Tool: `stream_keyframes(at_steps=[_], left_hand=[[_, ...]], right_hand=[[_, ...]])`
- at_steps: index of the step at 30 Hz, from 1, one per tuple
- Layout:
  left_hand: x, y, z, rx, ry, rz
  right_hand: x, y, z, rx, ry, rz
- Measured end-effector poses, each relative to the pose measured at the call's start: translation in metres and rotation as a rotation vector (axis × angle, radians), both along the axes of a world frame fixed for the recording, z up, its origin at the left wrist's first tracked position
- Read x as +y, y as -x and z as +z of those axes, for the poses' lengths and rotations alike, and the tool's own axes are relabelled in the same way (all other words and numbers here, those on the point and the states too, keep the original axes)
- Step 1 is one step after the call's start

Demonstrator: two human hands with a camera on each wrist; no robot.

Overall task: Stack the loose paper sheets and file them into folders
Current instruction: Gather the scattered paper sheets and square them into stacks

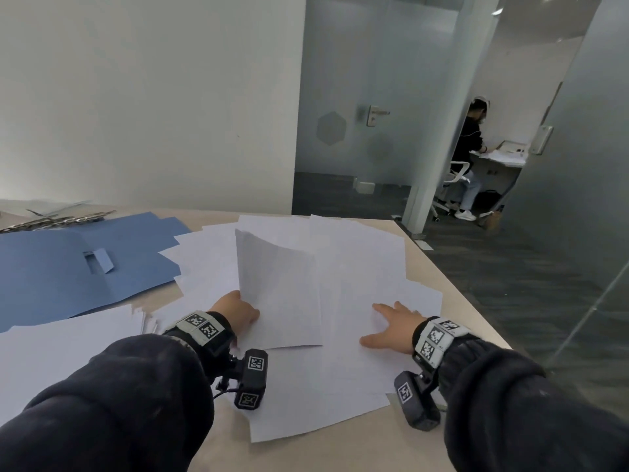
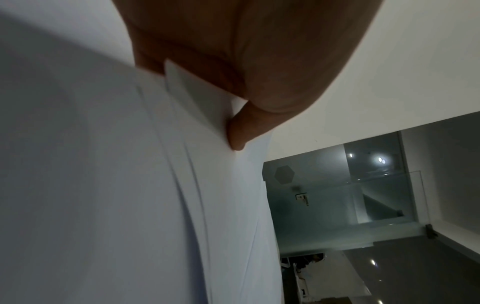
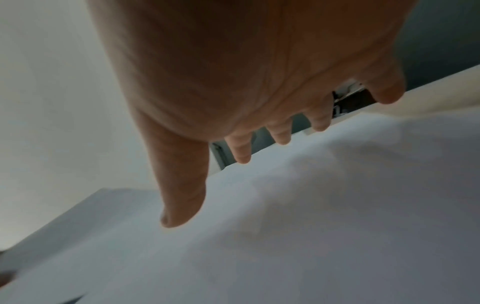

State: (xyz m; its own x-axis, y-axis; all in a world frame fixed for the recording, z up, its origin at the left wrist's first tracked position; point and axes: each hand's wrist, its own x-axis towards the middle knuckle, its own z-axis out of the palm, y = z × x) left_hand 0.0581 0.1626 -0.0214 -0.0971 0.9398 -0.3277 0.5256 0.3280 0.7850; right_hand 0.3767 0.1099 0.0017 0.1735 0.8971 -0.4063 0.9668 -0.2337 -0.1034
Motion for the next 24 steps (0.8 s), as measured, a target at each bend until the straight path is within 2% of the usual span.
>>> stream_keyframes(at_steps=[1,3,7,12,19,21,24], left_hand=[[-0.003,0.002,-0.002,-0.068,-0.003,0.022],[-0.009,0.004,-0.007,-0.091,0.024,0.014],[-0.019,0.004,-0.014,-0.175,0.045,-0.043],[-0.027,0.004,-0.015,-0.185,0.028,-0.084],[-0.037,0.001,-0.012,-0.265,-0.039,-0.066],[-0.037,0.002,-0.01,-0.216,-0.043,-0.095],[-0.035,0.004,-0.011,-0.182,-0.05,-0.107]], right_hand=[[0.0,-0.009,0.001,0.011,-0.02,-0.051],[-0.003,-0.023,0.001,0.031,-0.036,-0.114],[-0.016,-0.027,-0.002,-0.009,0.015,-0.098],[-0.019,0.014,-0.002,-0.067,0.04,0.015],[-0.015,0.071,-0.004,-0.046,0.037,0.181],[-0.012,0.077,-0.007,-0.01,0.036,0.235],[-0.007,0.07,-0.004,0.178,-0.011,0.234]])
